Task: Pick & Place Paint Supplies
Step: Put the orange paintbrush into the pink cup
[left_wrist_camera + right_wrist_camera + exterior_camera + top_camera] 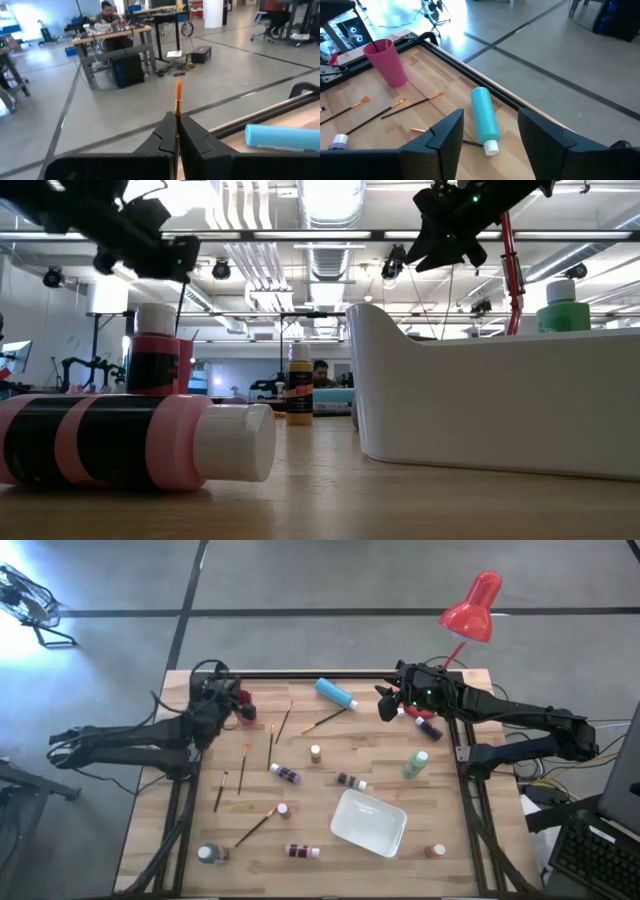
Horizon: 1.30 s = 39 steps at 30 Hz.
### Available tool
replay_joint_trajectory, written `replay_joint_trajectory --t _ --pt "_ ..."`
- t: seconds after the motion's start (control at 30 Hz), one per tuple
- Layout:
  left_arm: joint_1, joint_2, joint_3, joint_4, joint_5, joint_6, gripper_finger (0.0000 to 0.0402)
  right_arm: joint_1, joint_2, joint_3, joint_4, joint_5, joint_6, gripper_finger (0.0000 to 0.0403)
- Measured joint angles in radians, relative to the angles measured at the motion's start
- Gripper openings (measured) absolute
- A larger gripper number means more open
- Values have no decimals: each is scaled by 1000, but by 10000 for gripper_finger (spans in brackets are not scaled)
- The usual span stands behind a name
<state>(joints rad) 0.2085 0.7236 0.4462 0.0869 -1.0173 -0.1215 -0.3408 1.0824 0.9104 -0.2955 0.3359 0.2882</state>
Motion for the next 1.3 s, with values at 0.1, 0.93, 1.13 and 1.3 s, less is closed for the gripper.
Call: replay_joint_trajectory --t 0.1,0.93,1.13,1.3 --pt "1 0 -69 56 -6 -33 5 0 0 0 0 0 0 178" --pt "33 36 -256 235 -24 -108 5 0 0 0 0 -1 0 182" --pt "34 67 -256 235 -24 -108 5 0 0 0 0 -1 0 173" --pt "34 94 -256 235 -24 -113 7 0 0 0 0 -1 0 181"
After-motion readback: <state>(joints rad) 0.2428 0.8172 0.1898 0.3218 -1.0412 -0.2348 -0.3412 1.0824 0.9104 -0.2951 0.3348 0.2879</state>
